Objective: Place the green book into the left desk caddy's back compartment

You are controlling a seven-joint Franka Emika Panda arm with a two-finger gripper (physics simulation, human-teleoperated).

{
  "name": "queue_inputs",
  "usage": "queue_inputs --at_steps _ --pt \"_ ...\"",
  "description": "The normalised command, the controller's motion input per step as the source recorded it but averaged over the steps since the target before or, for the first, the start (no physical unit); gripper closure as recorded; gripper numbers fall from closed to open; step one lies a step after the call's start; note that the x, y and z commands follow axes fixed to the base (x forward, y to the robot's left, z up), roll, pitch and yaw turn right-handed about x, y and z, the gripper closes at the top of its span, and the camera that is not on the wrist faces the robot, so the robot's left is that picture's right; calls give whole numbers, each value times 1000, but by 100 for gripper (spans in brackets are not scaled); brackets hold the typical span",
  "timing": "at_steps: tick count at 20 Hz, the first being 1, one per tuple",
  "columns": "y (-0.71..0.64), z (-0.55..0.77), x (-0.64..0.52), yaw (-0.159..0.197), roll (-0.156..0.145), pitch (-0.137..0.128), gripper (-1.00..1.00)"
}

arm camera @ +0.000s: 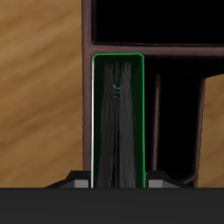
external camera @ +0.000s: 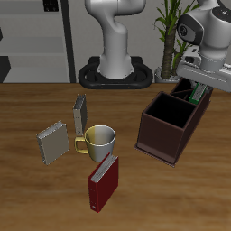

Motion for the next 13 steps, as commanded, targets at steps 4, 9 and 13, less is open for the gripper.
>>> queue_inputs --at_steps 4,9,13 --pt "-87 -13 20 -11 -13 18 -100" --pt "-123 88 -52 9 -13 -18 -100" --pt "-144 107 -9 22 -7 -14 -100"
